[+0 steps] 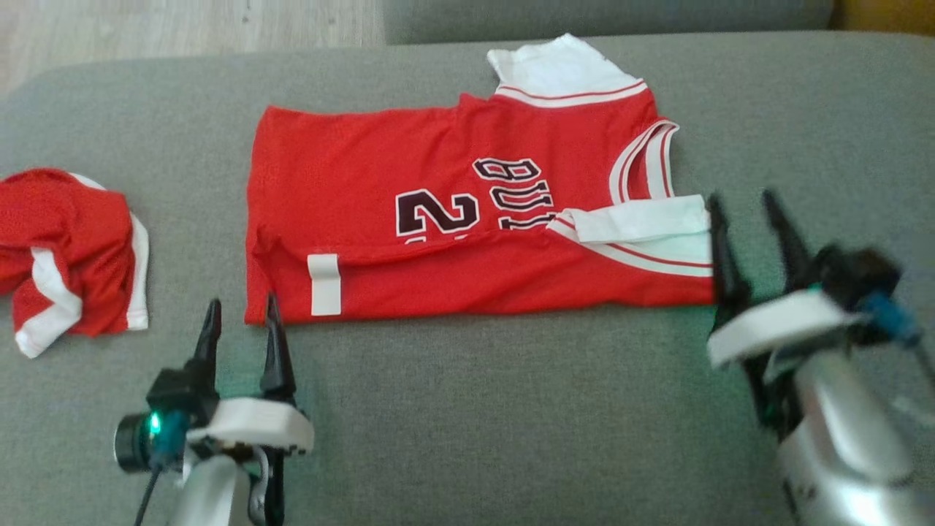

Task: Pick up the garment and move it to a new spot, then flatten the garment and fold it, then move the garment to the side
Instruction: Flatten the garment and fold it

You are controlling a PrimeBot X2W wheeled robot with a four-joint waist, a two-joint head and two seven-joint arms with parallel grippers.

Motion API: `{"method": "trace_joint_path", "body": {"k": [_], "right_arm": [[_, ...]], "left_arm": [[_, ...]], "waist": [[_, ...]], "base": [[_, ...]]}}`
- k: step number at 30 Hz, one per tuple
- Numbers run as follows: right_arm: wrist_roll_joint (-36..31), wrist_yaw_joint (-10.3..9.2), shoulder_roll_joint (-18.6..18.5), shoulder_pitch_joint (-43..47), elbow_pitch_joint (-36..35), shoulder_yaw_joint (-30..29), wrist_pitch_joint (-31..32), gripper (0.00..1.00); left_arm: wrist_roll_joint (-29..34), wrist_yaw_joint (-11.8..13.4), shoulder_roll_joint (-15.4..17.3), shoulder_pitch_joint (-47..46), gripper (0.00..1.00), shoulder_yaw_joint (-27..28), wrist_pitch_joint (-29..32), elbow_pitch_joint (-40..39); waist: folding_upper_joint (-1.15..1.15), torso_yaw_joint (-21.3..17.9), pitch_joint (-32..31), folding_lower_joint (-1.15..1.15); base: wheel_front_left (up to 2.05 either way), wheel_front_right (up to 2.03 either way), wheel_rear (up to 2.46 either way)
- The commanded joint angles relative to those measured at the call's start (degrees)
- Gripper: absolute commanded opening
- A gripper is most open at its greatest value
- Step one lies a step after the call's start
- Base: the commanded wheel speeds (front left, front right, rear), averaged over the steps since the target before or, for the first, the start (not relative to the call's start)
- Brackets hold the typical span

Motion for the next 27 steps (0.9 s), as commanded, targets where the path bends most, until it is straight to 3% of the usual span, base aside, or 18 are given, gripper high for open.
{"method": "trace_joint_path", "body": {"k": [1,5,9,17,27], "right_arm": [[-3.7,-0.04,1.5,1.8,-2.7,0.0,-0.6,1.00],[-10.0,-0.04,4.6,7.9,-3.8,-3.9,-0.6,1.00],[-11.8,-0.04,5.9,11.2,-3.2,-4.9,-0.6,1.00],[-10.7,-0.04,6.3,14.1,-2.1,-5.3,-0.6,1.00],[-9.5,-0.04,6.4,13.2,-1.7,-5.2,-0.6,1.00]], "left_arm": [[0.7,0.7,0.9,0.1,1.00,2.2,-0.3,-2.5],[2.7,1.0,0.9,4.8,1.00,1.9,-0.3,-4.4],[3.2,1.6,0.9,8.9,1.00,2.6,-0.3,-6.4],[2.6,2.0,0.9,13.9,1.00,1.7,-0.3,-8.2],[3.0,1.8,0.9,12.5,1.00,0.9,-0.3,-8.1]], "waist": [[0.00,0.1,-1.4,0.00],[0.00,0.2,-4.8,0.00],[0.00,-0.2,-7.1,0.00],[0.00,-0.3,-8.6,0.00],[0.00,-0.5,-7.7,0.00]], "base": [[0.00,0.00,0.00],[0.00,0.00,0.00],[0.00,0.00,0.00],[0.00,0.00,0.00],[0.00,0.00,0.00]]}}
